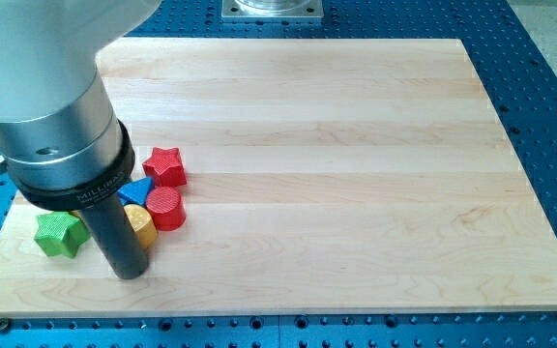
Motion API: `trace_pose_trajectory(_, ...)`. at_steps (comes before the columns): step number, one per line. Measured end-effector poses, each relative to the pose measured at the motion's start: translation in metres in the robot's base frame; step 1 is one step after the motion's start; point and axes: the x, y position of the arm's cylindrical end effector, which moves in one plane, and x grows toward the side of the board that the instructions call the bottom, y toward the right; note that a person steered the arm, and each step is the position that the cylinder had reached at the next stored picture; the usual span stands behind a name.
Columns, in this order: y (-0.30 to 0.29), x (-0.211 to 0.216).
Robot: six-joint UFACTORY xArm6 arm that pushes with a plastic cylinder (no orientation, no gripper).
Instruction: Push the hexagon towards the top left corner of the board
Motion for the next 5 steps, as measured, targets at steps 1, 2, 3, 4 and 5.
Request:
trace_pose_trajectory(1, 0.0, 0.0)
trace_pose_trajectory(2, -0.001, 0.003)
trace_pose_trajectory(3, -0.004, 0.012)
trace_pose_trajectory(4, -0.021, 0.024)
trace_pose_trajectory(5, -0.066, 0.027)
